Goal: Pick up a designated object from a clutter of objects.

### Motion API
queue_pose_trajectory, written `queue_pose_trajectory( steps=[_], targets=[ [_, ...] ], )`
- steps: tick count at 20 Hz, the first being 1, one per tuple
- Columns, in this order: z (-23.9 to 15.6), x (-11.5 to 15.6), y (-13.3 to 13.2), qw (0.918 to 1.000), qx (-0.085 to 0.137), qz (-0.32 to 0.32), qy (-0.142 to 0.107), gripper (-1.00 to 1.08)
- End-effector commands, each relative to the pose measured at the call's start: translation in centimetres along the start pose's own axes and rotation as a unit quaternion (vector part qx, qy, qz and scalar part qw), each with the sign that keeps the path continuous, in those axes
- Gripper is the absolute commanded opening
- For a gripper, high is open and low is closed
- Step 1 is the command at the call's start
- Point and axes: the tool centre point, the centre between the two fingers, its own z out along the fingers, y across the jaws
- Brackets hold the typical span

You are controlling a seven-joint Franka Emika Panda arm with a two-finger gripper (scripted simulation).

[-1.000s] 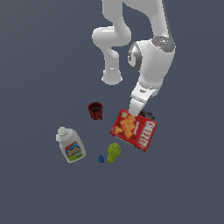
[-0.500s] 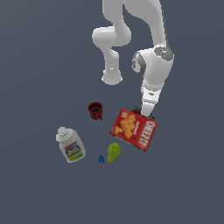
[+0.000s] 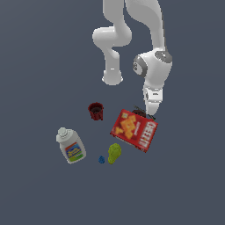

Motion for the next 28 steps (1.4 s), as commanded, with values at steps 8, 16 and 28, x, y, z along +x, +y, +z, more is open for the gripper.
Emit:
queue_pose_trajectory(
  steps=[8,16,28],
  targets=[
    [0.5,0.2,-0.6,0.9998,0.000,-0.019,0.001,1.00],
    [2.8,0.3,-0.8,0.9998,0.000,-0.021,0.002,1.00],
    [5.5,0.3,-0.7,0.9998,0.000,-0.022,0.001,-1.00]
  ],
)
